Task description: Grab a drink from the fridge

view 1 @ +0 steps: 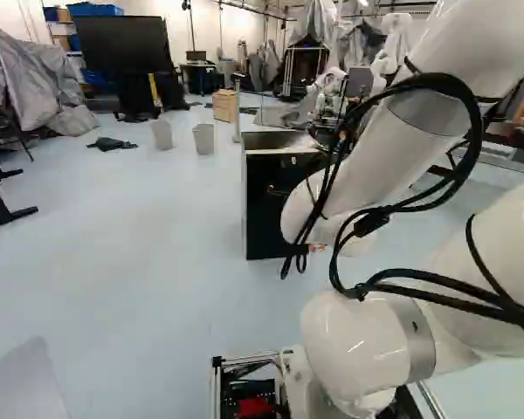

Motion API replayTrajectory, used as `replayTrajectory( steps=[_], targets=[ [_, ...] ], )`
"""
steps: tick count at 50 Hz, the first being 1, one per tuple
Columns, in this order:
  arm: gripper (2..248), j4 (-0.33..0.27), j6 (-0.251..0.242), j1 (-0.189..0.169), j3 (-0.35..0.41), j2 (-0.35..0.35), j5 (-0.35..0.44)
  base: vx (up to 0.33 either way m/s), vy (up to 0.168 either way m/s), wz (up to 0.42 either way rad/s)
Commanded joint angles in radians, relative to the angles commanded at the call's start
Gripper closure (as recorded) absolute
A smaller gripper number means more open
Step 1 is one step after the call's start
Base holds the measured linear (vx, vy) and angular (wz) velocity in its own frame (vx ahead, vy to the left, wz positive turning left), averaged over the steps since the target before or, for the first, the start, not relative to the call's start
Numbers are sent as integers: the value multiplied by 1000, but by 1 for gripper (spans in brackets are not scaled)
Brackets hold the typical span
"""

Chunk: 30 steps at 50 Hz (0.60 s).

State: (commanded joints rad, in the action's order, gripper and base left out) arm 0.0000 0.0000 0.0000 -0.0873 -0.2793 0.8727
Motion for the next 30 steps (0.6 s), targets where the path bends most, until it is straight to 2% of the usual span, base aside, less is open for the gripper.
replayTrajectory(
  steps=[18, 30],
  targets=[
    [3, 0, 0, 0, -2, 3, 0, 49, 20, -10],
    [3, 0, 0, 0, -2, 3, 0, 106, 58, -25]
  ],
)
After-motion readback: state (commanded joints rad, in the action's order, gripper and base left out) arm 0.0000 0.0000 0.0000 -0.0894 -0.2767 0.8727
